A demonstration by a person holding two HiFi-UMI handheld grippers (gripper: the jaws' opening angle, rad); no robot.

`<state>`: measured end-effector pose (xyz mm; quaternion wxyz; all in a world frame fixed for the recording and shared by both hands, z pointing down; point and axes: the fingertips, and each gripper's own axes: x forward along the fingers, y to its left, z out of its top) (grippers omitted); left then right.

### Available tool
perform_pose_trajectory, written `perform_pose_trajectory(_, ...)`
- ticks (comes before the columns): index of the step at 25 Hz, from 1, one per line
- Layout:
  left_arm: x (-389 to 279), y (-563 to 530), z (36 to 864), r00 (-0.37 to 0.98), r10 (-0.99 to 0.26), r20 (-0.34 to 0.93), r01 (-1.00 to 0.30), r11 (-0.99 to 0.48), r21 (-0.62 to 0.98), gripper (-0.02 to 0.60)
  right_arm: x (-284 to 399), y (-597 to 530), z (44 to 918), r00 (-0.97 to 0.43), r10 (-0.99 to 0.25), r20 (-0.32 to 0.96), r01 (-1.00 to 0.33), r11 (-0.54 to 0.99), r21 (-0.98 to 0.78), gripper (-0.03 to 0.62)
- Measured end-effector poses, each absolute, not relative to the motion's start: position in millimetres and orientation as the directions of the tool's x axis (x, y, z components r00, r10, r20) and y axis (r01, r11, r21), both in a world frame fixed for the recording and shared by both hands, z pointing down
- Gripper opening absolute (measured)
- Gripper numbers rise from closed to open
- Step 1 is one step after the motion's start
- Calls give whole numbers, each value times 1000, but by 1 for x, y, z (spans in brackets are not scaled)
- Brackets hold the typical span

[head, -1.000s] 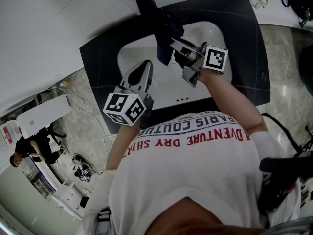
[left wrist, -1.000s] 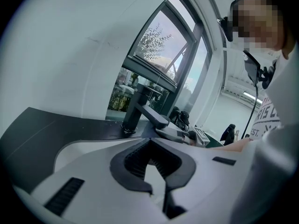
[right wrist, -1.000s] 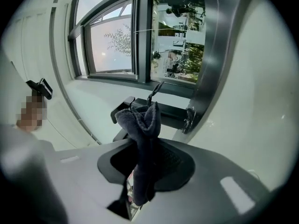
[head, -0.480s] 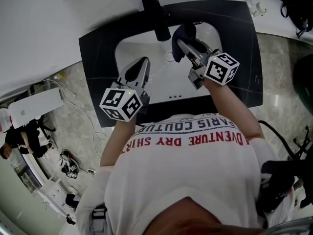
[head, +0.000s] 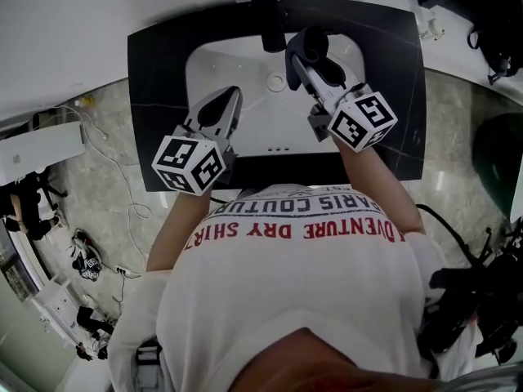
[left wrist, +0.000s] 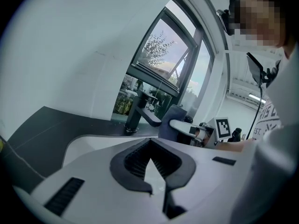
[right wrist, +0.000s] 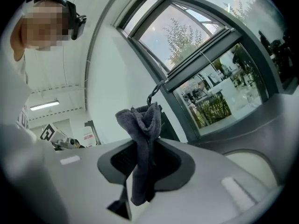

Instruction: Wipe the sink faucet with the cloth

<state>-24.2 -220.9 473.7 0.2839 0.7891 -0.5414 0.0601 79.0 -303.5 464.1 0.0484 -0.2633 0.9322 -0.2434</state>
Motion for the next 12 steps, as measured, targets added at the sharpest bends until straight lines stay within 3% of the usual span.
perform_pose_trajectory(12,-45,-206,476,361,-846,393,-899,-203,387,2,34,-277,472,-878,-466,113,-471,797,-378,77)
